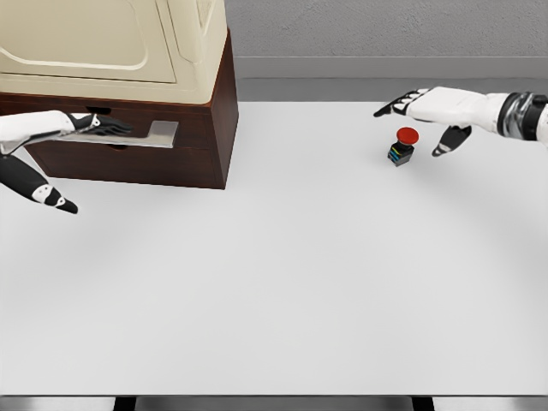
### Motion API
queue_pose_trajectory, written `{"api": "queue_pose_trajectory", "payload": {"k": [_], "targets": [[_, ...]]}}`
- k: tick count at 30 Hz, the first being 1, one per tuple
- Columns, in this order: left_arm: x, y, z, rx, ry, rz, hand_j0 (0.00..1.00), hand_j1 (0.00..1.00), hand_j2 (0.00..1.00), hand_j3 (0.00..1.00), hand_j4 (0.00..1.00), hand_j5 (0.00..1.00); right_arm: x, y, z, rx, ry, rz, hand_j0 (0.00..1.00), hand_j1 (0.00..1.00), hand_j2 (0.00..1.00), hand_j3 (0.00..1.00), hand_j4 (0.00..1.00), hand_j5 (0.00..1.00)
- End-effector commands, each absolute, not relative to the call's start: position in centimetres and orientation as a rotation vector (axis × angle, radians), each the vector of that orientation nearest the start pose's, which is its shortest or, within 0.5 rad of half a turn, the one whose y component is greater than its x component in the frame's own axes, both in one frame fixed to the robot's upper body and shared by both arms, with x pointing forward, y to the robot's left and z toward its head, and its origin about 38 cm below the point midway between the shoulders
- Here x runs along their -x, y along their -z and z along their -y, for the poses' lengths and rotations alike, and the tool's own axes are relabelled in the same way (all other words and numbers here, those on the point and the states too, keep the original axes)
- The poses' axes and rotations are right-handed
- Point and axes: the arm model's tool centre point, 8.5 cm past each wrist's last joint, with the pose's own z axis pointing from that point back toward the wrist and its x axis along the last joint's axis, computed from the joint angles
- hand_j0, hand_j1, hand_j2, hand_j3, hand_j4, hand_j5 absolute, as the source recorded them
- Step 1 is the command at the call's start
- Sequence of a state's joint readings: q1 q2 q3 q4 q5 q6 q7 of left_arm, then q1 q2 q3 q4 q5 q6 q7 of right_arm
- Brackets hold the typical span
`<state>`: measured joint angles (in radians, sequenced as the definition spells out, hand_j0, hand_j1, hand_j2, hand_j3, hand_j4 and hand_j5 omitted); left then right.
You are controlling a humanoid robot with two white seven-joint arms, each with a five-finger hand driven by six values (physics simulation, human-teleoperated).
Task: Open the cabinet drawer with left arm, and place a switch into the drawer with right arm
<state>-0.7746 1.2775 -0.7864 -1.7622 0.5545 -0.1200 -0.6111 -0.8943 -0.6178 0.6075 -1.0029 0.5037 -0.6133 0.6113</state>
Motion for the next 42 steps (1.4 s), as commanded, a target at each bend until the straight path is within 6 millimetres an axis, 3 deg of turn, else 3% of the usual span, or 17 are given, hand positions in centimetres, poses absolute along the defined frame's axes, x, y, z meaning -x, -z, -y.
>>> {"api": "queue_pose_trajectory", "payload": {"k": [1, 11, 21, 34, 42], "targets": [[-38.2, -31.7, -35.8, 0.021, 1.470, 1.301, 0.99, 0.99, 0.99, 0.99, 0.99, 0.99, -52.4, -21.6, 31.9, 0.473, -1.956, 1.225, 1.00, 1.00, 1.00, 1.00, 1.00, 1.00], [-39.6, -30.5, -36.0, -0.085, 1.439, 1.242, 1.00, 1.00, 1.00, 1.00, 1.00, 1.00, -53.3, -20.6, 31.6, 0.468, -1.959, 1.168, 1.00, 1.00, 1.00, 1.00, 1.00, 1.00], [-40.4, -30.0, -37.7, -0.134, 1.403, 1.212, 1.00, 1.00, 1.00, 1.00, 1.00, 1.00, -54.0, -20.1, 31.7, 0.474, -1.949, 1.128, 1.00, 1.00, 1.00, 1.00, 1.00, 1.00], [-40.4, -29.4, -38.0, -0.173, 1.430, 1.183, 1.00, 1.00, 1.00, 1.00, 1.00, 1.00, -54.8, -19.9, 32.4, 0.480, -1.928, 1.082, 1.00, 1.00, 1.00, 1.00, 1.00, 1.00], [-39.8, -27.9, -38.0, -0.146, 1.456, 1.139, 1.00, 1.00, 1.00, 1.00, 1.00, 1.00, -55.0, -19.5, 31.3, 0.473, -1.946, 1.078, 1.00, 1.00, 1.00, 1.00, 1.00, 1.00]]}}
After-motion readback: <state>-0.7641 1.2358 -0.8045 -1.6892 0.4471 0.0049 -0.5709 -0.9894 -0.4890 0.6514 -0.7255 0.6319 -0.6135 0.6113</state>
